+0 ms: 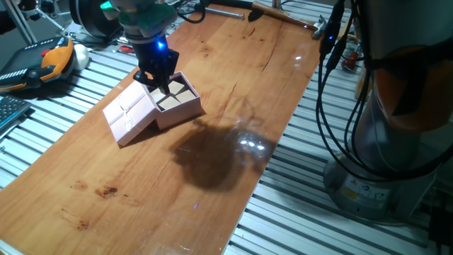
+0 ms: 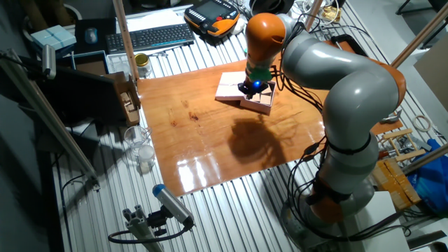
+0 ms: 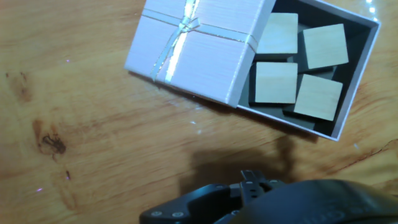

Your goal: Slide the outer casing onto the gift box

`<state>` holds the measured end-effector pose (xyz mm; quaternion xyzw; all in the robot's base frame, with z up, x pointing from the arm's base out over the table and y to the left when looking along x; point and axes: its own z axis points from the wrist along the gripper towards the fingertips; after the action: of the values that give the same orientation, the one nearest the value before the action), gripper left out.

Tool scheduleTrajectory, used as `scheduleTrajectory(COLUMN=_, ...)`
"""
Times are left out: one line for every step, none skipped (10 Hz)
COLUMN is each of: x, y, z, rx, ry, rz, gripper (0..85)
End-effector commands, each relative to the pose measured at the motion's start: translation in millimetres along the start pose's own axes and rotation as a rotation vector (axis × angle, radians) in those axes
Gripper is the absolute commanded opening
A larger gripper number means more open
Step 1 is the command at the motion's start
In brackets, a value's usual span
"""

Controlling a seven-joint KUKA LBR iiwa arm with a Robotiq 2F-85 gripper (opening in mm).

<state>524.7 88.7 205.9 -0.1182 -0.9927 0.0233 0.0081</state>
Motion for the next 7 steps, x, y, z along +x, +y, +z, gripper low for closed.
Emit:
scheduleTrajectory(x=-1.6, y=-0.6, z=-1.8, rx=-0.001, ry=0.008, rz=0.011, gripper=0.0)
scheduleTrajectory(x=-6.9, y=-2.6, z=-1.4, rx=-0.018, ry=0.023, rz=0.009, gripper=0.0)
scheduleTrajectory(x=-11.7, y=-4.3, z=2.3, rx=-0.041, ry=0.024, rz=-0.002, gripper=0.0)
scheduleTrajectory(x=-9.8, y=-3.9, z=1.3, rx=-0.010, ry=0.005, rz=0.010, gripper=0.0)
scheduleTrajectory(x=-8.2, y=-3.9, z=-3.8, rx=0.035, ry=-0.017, rz=0.017, gripper=0.0)
scheduleTrajectory(x=-7.4, y=-4.9, z=-10.5, rx=0.024, ry=-0.026, rz=0.012, gripper=0.0)
scheduleTrajectory(x=-8.1, y=-1.2, z=-19.8, rx=0.016, ry=-0.005, rz=0.038, gripper=0.0)
